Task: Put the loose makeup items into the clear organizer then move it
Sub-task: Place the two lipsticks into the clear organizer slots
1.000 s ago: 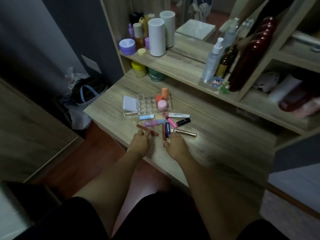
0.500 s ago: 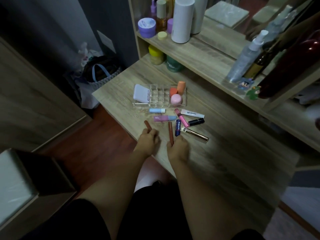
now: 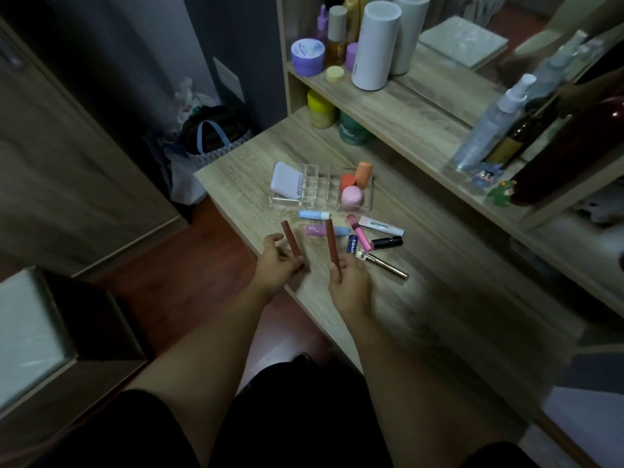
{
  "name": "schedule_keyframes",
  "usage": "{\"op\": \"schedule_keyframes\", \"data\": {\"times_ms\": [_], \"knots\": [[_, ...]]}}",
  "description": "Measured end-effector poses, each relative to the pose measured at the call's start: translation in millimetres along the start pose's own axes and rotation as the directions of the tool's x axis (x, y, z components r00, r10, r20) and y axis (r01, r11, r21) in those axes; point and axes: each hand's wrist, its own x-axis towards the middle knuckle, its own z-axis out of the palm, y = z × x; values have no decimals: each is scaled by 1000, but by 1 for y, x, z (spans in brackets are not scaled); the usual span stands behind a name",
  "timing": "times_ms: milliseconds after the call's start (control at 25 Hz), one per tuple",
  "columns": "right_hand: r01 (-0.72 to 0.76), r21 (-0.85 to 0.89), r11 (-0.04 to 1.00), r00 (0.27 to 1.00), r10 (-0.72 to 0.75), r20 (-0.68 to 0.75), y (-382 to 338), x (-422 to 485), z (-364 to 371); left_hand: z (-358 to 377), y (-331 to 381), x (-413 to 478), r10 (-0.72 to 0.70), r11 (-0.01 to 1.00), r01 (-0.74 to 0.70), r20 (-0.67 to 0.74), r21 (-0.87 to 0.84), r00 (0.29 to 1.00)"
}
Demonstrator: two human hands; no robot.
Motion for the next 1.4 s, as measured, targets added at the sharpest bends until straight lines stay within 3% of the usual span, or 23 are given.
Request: {"op": "schedule_keyframes", "data": {"times_ms": [200,360,480,600,880,1000,1200,1400], "knots": [[113,191,975,993,-115,-1,-25,43,-16,-14,41,21,249,955,-246,0,166,968],[120,199,973,991,-128,29,-48,87,-25,-12,75,46,433,855,-406,-14,322,901],[176,174,969,981,-188,53,-63,117,-30,-13,93,65,499,820,-464,-20,335,866],[217,170,961,971,-230,64,-71,142,-32,-17,108,85,485,840,-451,-43,300,874],[154,190,970,981,-172,86,-83,182,-19,-22,121,130,430,868,-398,-50,296,901],[152,103,983,986,-158,47,-81,191,-11,-19,121,142,440,858,-412,-24,306,898],[129,38,991,977,-133,169,-73,193,-1,-12,116,157,430,772,-455,162,444,888],[169,-82,982,973,-153,172,-72,193,7,-13,109,165,432,671,-500,260,548,864]]}}
